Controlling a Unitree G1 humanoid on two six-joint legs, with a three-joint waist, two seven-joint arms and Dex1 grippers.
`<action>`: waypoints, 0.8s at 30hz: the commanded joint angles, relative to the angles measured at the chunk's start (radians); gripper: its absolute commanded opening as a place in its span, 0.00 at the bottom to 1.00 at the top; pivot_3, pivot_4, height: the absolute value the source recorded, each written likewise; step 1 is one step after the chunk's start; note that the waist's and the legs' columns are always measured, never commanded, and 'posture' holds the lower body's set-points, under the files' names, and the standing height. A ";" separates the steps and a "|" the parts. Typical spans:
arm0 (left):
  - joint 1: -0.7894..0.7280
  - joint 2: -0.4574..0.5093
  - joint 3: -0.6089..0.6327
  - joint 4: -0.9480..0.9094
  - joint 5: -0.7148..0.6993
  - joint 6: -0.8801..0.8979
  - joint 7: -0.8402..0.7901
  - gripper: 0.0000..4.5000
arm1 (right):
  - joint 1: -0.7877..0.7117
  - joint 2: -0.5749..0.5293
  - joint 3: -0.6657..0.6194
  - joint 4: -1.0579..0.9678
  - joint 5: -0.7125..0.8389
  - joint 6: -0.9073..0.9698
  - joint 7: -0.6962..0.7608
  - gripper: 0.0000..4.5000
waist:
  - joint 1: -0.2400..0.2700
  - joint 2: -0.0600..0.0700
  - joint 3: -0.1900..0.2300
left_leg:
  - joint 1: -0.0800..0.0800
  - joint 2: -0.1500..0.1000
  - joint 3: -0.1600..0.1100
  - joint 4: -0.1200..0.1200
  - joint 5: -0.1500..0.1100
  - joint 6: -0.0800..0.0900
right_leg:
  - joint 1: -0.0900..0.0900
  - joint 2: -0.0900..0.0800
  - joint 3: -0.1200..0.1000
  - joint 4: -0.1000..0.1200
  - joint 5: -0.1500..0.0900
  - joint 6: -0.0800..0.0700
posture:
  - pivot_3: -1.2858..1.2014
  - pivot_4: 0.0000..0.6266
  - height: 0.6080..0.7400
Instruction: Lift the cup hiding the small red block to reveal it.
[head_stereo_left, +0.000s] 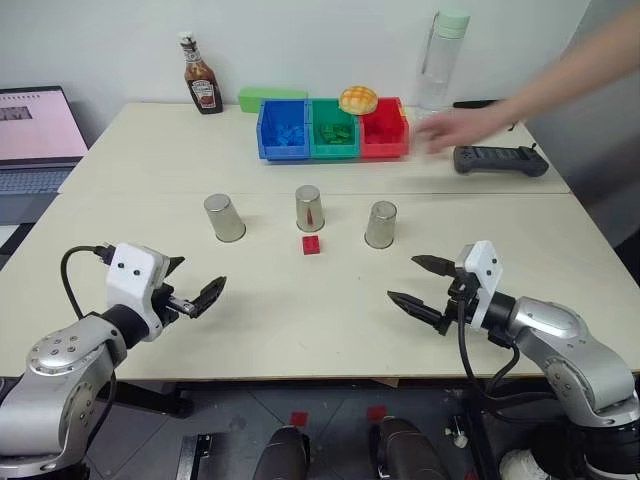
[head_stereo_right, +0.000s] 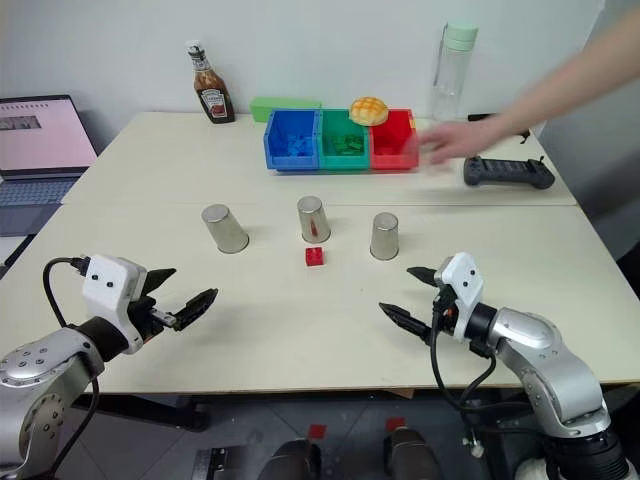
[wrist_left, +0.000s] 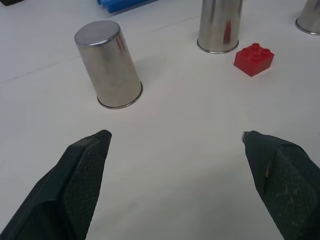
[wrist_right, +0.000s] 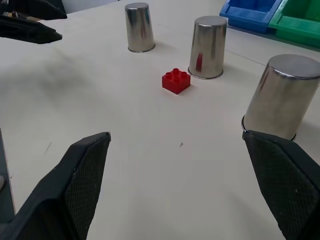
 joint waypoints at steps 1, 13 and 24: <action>0.011 -0.007 0.040 -0.023 -0.017 0.007 0.012 0.99 | -0.010 -0.015 -0.022 -0.020 -0.008 -0.019 0.009 1.00 | 0.000 0.000 0.000 | 0.000 0.000 0.000 0.000 0.000 0.000 | 0.000 0.000 0.000 0.000 0.000 0.000 | 0.52 0.24 1.00; 0.002 0.001 0.065 0.005 -0.032 -0.010 0.000 0.99 | -0.030 -0.005 0.000 -0.010 -0.021 -0.020 0.015 1.00 | 0.000 0.000 0.000 | 0.000 0.000 0.000 0.000 0.000 0.000 | 0.000 0.000 0.000 0.000 0.000 0.000 | 0.52 0.24 1.00; 0.004 0.012 0.055 0.018 -0.025 -0.022 -0.031 0.99 | -0.030 -0.001 -0.004 -0.023 -0.021 -0.008 0.011 1.00 | 0.000 0.000 0.000 | 0.000 0.000 0.000 0.000 0.000 0.000 | 0.000 0.000 0.000 0.000 0.000 0.000 | 0.52 0.24 1.00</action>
